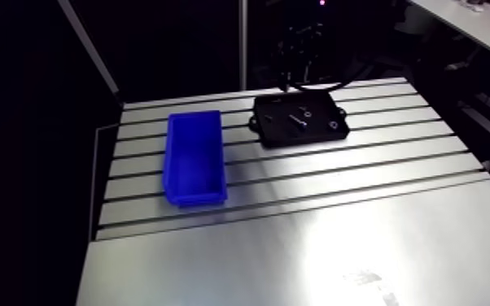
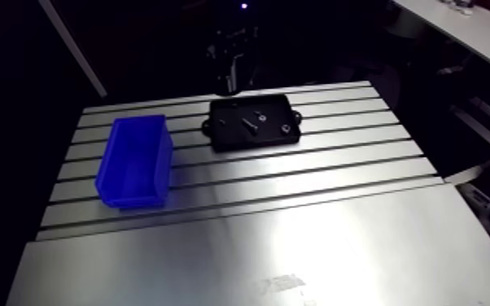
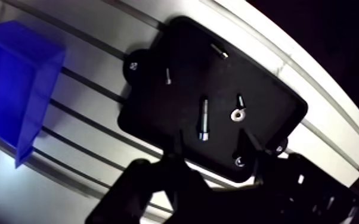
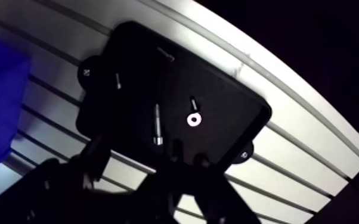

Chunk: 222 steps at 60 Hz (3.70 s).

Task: Pick up the M10 bolt from the tray and put it into the blue bin.

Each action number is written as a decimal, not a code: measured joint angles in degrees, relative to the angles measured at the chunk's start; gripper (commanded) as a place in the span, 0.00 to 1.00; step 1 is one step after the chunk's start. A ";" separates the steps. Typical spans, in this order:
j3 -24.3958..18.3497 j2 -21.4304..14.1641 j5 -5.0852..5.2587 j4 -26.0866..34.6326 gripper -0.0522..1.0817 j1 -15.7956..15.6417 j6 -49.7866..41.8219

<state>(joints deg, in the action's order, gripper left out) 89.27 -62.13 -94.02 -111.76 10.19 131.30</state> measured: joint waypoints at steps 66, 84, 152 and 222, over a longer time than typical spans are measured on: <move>4.87 2.92 -1.04 -4.90 0.52 1.04 2.83; 5.13 3.16 -1.03 -4.92 0.52 1.18 2.78; 5.86 5.12 -1.12 -7.27 0.56 1.39 2.80; 5.88 5.31 -1.12 -8.19 0.81 1.33 3.31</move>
<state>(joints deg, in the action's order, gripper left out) 95.16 -56.82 -95.14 -119.95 11.52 134.61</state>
